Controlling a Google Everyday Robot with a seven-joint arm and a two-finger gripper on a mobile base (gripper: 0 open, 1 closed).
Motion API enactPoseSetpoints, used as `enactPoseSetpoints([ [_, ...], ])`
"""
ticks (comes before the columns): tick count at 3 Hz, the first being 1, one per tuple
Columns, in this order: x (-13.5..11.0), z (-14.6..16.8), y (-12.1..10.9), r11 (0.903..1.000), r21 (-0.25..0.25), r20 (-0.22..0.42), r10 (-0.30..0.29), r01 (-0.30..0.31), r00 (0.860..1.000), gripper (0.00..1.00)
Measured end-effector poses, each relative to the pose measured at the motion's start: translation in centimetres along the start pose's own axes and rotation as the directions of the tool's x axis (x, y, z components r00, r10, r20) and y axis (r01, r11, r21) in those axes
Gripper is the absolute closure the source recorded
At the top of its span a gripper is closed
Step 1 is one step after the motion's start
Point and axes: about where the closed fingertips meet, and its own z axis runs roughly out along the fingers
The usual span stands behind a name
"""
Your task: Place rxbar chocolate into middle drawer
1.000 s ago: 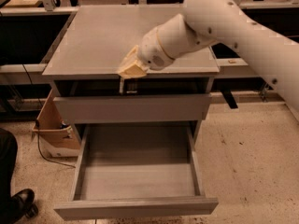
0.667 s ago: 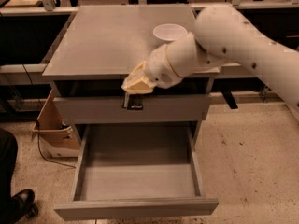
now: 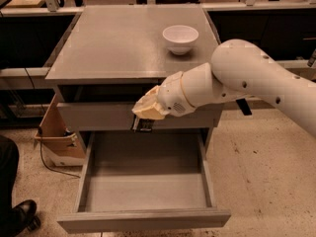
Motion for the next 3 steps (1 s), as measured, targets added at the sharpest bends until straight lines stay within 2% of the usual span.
enactPoseSetpoints([
  [1, 0.4, 0.7, 0.2, 1.0000, -0.001, 0.022, 0.009, -0.009, 1.000, 1.00],
  [2, 2.9, 3.9, 1.1, 0.9991, -0.007, 0.090, 0.042, -0.041, 0.995, 1.00],
  [3, 5.7, 8.0, 1.3, 0.9988, 0.003, 0.153, 0.047, -0.048, 0.987, 1.00],
])
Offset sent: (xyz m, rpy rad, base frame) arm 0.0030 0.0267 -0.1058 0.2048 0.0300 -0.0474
